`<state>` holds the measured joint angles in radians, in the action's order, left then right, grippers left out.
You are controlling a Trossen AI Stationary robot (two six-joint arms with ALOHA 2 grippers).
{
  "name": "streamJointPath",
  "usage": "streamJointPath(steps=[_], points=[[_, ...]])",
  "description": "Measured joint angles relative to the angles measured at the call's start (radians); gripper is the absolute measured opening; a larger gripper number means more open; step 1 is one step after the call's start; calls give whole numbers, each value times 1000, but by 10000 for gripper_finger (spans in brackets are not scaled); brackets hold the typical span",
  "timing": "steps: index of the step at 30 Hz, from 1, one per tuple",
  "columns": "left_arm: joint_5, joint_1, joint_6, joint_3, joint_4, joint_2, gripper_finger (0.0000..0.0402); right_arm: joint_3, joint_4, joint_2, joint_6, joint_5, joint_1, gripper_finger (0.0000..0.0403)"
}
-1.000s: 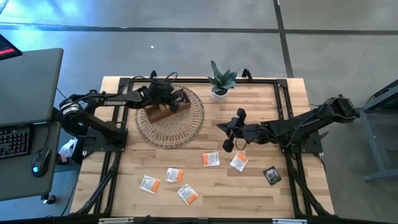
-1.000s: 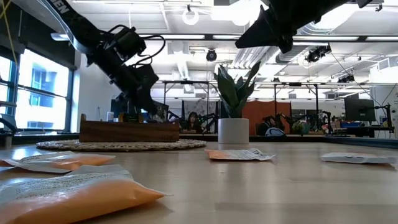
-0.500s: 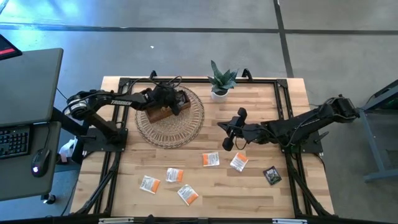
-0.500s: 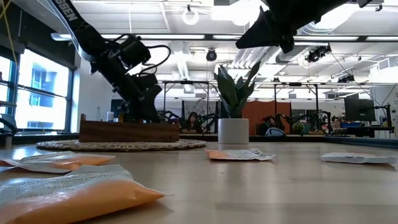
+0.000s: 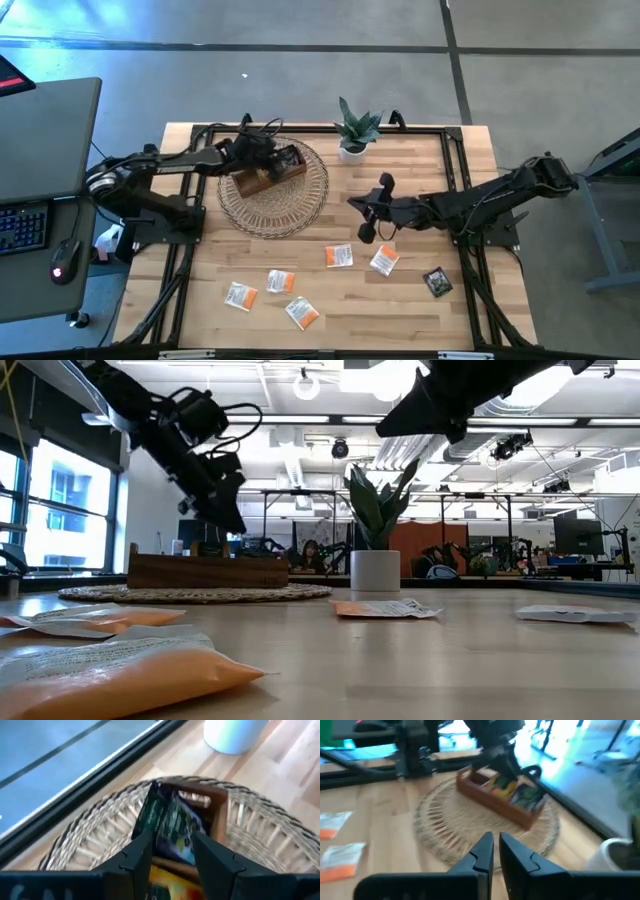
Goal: Pick & Place Tea
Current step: Put the black tea bag into the right section of the wooden organizer
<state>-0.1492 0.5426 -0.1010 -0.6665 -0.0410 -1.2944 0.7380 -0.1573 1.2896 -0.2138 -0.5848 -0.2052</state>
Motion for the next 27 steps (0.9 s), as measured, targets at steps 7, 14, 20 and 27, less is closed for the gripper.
streamJointPath(steps=[7, 14, 20, 27], points=[[33, 0, -3, 0, -74, 110, 143, 0, -134, 0, 132, 62, 4, 27], [39, 0, 18, 0, -75, 153, 143, 0, -162, 0, 116, 112, 4, 15], [71, 0, 18, 0, -75, 153, 143, 0, -161, 8, 95, 168, 5, 75], [91, 0, 14, 0, -74, 153, 143, 1, -166, 70, -115, 287, -2, 136]])
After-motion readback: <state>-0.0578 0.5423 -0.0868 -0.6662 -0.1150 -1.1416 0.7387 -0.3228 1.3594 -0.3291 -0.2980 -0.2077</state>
